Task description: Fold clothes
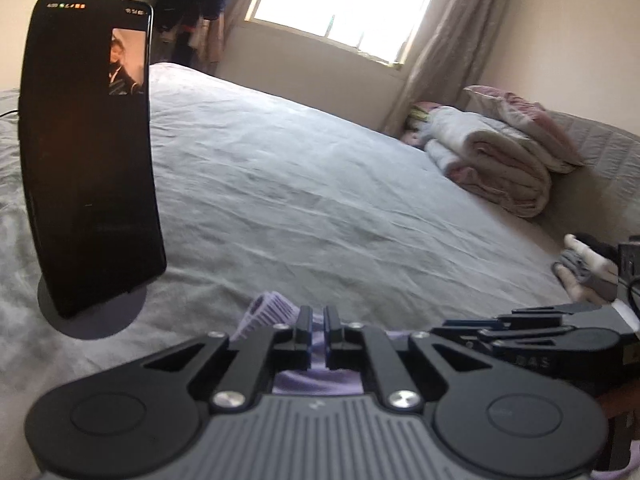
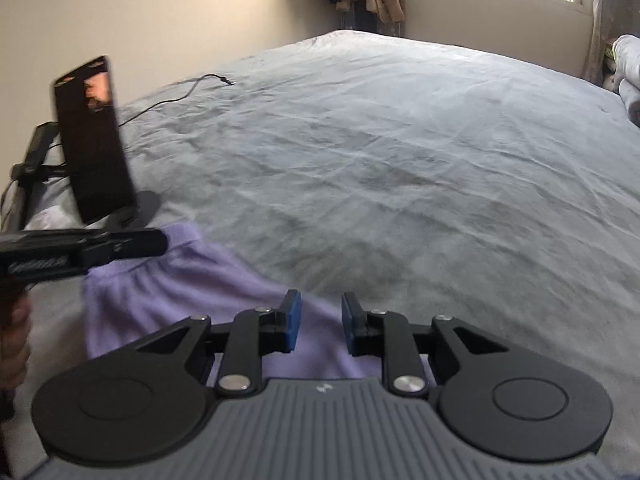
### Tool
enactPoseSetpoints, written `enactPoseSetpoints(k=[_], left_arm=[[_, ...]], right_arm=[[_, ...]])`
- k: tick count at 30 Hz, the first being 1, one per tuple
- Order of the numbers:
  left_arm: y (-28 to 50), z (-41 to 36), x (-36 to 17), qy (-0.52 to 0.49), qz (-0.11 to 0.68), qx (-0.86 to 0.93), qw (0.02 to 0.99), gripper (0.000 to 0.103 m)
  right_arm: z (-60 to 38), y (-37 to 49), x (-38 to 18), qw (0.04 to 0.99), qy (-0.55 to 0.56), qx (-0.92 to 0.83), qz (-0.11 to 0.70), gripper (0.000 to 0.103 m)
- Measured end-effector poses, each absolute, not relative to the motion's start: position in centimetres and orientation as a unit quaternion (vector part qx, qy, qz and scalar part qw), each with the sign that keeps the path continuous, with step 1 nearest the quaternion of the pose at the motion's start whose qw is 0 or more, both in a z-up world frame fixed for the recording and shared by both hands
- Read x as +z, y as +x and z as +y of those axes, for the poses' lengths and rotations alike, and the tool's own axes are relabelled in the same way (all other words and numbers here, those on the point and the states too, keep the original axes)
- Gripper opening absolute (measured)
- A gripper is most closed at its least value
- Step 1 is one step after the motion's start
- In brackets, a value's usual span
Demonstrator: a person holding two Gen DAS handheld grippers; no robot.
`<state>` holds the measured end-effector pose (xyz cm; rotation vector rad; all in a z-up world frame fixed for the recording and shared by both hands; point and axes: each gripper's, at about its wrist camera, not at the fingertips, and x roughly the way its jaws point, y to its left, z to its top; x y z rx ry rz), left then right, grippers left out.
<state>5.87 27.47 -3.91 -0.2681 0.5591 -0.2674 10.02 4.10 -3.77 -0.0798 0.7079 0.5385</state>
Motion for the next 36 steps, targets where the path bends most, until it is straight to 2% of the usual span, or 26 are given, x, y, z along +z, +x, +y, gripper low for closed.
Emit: enactPoseSetpoints(k=[6, 10, 11, 16, 22, 27, 29, 31, 36], left_arm=[[2.9, 28.1, -3.8, -0.108, 0.257, -0.177, 0.944, 0.005], [2.3, 28.6, -5.6, -0.067, 0.285, -0.131, 0.947, 0.005], [2.4, 28.9, -6.1, -0.072, 0.29, -0.121, 0.947, 0.002], [1.9, 30.0, -6.0, -0.109, 0.282, -0.104, 0.947, 0.003], [0.0, 27.0, -5.3, -0.087, 0.267, -0.18, 0.943, 0.007], [0.2, 24.7, -6.7, -0.02, 0.301, -0.158, 0.94, 0.007], [0.5, 25.3, -6.4, -0.043, 0.309, -0.151, 0.938, 0.007], [0.4, 25.6, -5.9, -0.061, 0.318, -0.154, 0.933, 0.009], [0.2, 26.0, -5.2, -0.14, 0.384, -0.146, 0.901, 0.016]], right_arm=[[3.5, 3.8, -3.9, 0.901, -0.037, 0.272, 0.336, 0.024], [3.1, 0.7, -5.3, 0.903, -0.05, 0.259, 0.34, 0.024], [3.0, 0.0, -5.7, 0.904, -0.056, 0.254, 0.339, 0.025], [1.2, -2.6, -5.2, 0.916, -0.047, 0.229, 0.325, 0.026], [0.6, -3.9, -5.0, 0.922, -0.041, 0.209, 0.324, 0.026], [0.7, -5.4, -6.0, 0.92, -0.06, 0.201, 0.332, 0.026], [-0.1, -5.9, -5.8, 0.921, -0.055, 0.195, 0.333, 0.026], [-1.0, -6.6, -5.4, 0.923, -0.045, 0.188, 0.331, 0.031], [-2.6, -8.7, -4.7, 0.927, -0.056, 0.186, 0.321, 0.031]])
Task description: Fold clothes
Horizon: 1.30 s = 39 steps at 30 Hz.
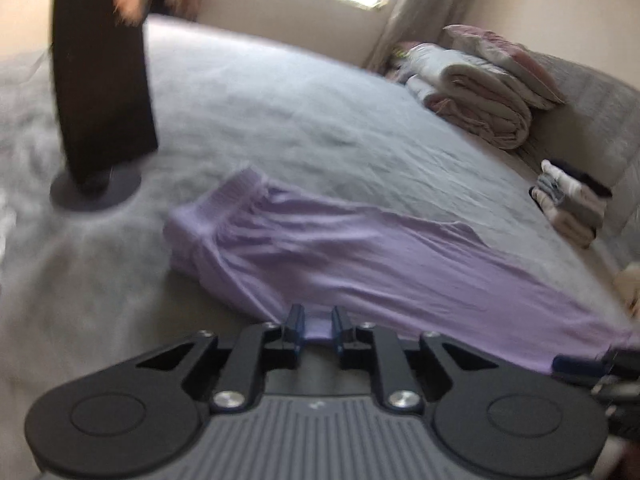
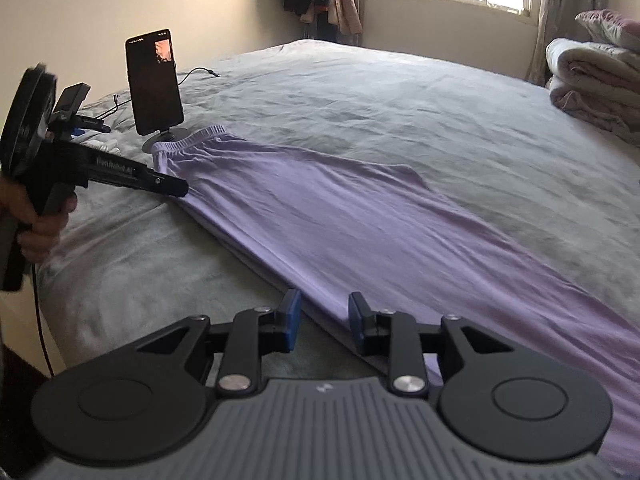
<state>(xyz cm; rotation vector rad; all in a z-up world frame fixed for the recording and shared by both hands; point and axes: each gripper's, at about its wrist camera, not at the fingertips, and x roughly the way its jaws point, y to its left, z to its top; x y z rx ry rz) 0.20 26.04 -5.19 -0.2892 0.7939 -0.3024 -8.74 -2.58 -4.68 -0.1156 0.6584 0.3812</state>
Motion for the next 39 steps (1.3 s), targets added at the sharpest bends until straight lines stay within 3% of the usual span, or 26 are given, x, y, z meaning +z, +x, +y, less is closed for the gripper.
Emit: enactPoseSetpoints(k=[6, 17, 19, 21, 23, 30, 39], left_arm=[[-0.1, 27.7, -5.7, -0.235, 0.415, -0.093, 0.874, 0.018], [1.0, 29.9, -7.3, -0.318, 0.344, -0.006, 0.884, 0.019], [1.4, 30.1, -7.6, -0.332, 0.334, -0.003, 0.882, 0.018], [1.6, 30.2, -7.8, -0.341, 0.33, 0.0, 0.88, 0.016], [1.6, 30.1, -7.7, -0.34, 0.327, 0.004, 0.882, 0.003], [0.5, 30.5, -6.1, -0.335, 0.303, 0.0, 0.892, 0.003], [1.3, 30.2, -7.1, -0.301, 0.338, 0.02, 0.891, 0.008]], right_arm=[[-1.4, -10.0, -5.6, 0.916, -0.112, 0.219, 0.317, 0.031], [0.8, -7.4, -6.2, 0.908, -0.176, 0.22, 0.311, 0.028], [0.9, -6.7, -6.3, 0.907, -0.18, 0.216, 0.314, 0.025], [1.0, -6.4, -6.3, 0.905, -0.185, 0.215, 0.315, 0.014], [1.1, -6.5, -6.3, 0.903, -0.192, 0.219, 0.316, 0.0], [-0.3, -8.0, -3.8, 0.899, -0.154, 0.27, 0.309, 0.0], [0.4, -7.6, -5.8, 0.882, -0.151, 0.282, 0.345, 0.005]])
